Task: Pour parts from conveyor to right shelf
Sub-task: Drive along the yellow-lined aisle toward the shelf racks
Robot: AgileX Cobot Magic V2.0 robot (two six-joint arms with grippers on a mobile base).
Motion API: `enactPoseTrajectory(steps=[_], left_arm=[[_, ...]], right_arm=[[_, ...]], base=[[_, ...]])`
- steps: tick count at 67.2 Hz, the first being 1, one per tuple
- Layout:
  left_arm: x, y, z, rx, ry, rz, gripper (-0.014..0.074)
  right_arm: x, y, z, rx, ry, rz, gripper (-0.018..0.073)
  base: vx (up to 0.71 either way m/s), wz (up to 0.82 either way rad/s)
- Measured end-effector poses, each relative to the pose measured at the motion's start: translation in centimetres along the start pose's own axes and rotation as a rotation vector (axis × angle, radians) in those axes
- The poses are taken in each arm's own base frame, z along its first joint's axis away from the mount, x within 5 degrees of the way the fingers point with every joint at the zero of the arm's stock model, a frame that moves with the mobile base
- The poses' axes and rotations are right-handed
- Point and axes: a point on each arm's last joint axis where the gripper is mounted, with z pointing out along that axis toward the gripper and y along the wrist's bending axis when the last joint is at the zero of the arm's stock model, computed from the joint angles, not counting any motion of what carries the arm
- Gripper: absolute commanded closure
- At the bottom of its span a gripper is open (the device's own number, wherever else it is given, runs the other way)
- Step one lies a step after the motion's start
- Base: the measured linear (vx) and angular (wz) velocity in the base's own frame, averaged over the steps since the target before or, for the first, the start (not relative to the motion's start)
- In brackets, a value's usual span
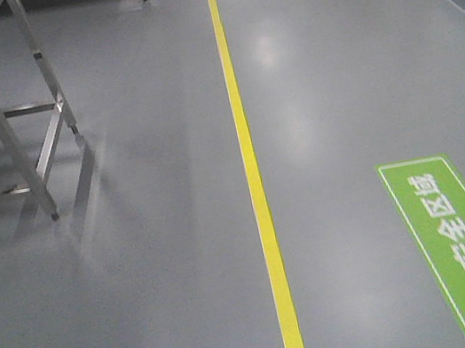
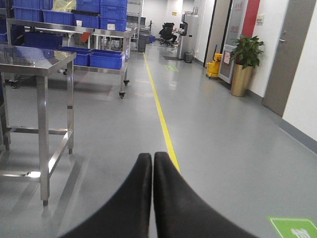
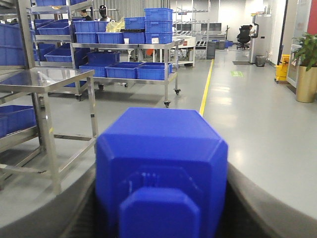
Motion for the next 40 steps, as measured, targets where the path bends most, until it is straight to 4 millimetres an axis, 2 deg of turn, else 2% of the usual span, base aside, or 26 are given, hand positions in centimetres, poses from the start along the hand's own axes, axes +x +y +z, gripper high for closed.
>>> enactPoseTrajectory(steps=[40], left_arm=[[0.00, 0.00, 0.00, 0.000, 0.000, 0.000, 0.0603]], right_arm=[[0.01, 0.00, 0.00, 0.000, 0.001, 0.000, 0.0564]], base=[[0.83, -0.03]])
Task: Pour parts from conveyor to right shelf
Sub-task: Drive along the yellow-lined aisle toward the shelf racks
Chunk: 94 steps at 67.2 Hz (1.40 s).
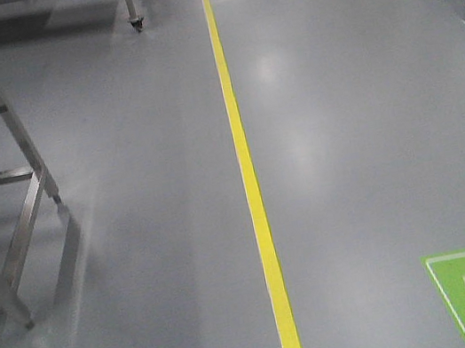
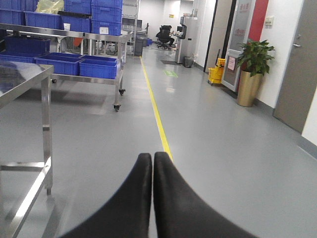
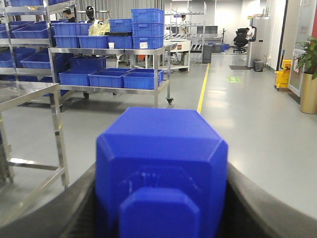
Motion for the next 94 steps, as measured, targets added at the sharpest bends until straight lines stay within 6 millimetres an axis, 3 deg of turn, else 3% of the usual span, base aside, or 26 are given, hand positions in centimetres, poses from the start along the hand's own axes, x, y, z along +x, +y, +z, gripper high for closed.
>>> enactPoseTrajectory(steps=[94], left_arm=[[0.00, 0.00, 0.00, 0.000, 0.000, 0.000, 0.0603]], right_arm=[[0.00, 0.00, 0.00, 0.000, 0.000, 0.000, 0.0564]], base=[[0.85, -0.03]])
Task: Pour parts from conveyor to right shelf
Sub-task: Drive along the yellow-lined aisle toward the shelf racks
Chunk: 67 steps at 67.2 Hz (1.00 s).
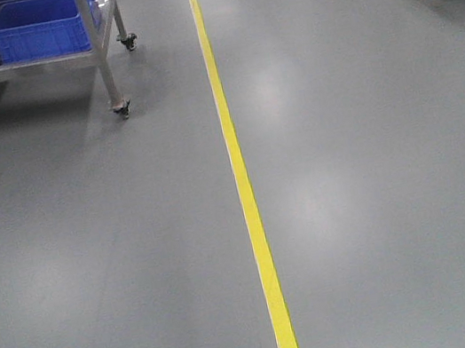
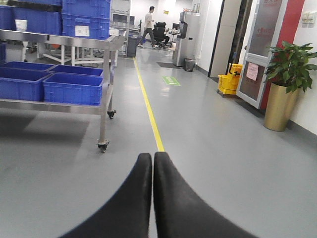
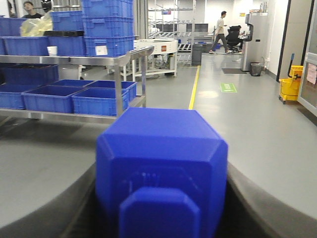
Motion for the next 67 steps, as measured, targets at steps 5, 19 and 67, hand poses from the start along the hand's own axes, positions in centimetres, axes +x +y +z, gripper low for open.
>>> enactPoseTrajectory(steps=[5, 19, 67], left_arm=[[0.00, 0.00, 0.00, 0.000, 0.000, 0.000, 0.0603], [0.00, 0.00, 0.00, 0.000, 0.000, 0.000, 0.0603], [0.00, 0.00, 0.00, 0.000, 0.000, 0.000, 0.0603]], right_arm=[[0.00, 0.00, 0.00, 0.000, 0.000, 0.000, 0.0564], [0.00, 0.00, 0.00, 0.000, 0.000, 0.000, 0.0564], [0.01, 0.00, 0.00, 0.000, 0.001, 0.000, 0.0564]], base=[[0.83, -0.08], [0.83, 0.01], [0.74, 0.01]])
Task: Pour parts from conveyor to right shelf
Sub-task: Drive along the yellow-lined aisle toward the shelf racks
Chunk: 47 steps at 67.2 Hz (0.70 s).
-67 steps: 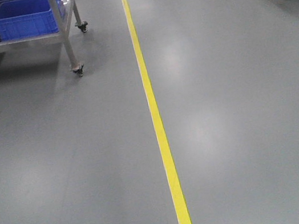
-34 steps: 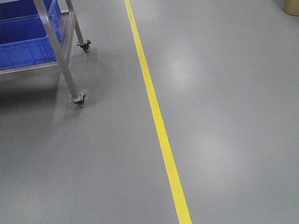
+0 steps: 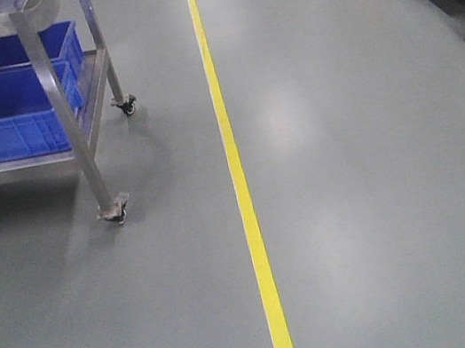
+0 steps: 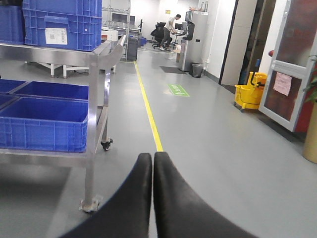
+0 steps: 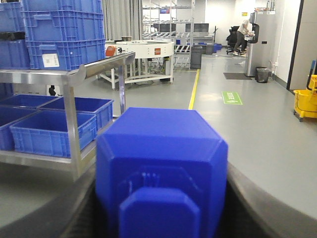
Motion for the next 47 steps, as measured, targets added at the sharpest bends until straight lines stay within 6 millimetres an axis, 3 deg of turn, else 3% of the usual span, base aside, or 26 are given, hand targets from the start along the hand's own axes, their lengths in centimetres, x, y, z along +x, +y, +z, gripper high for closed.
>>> enactPoseTrajectory(steps=[47], left_arm=[[0.00, 0.00, 0.00, 0.000, 0.000, 0.000, 0.0603]], right_arm=[[0.00, 0.00, 0.00, 0.000, 0.000, 0.000, 0.0564]], base=[[0.57, 0.08]])
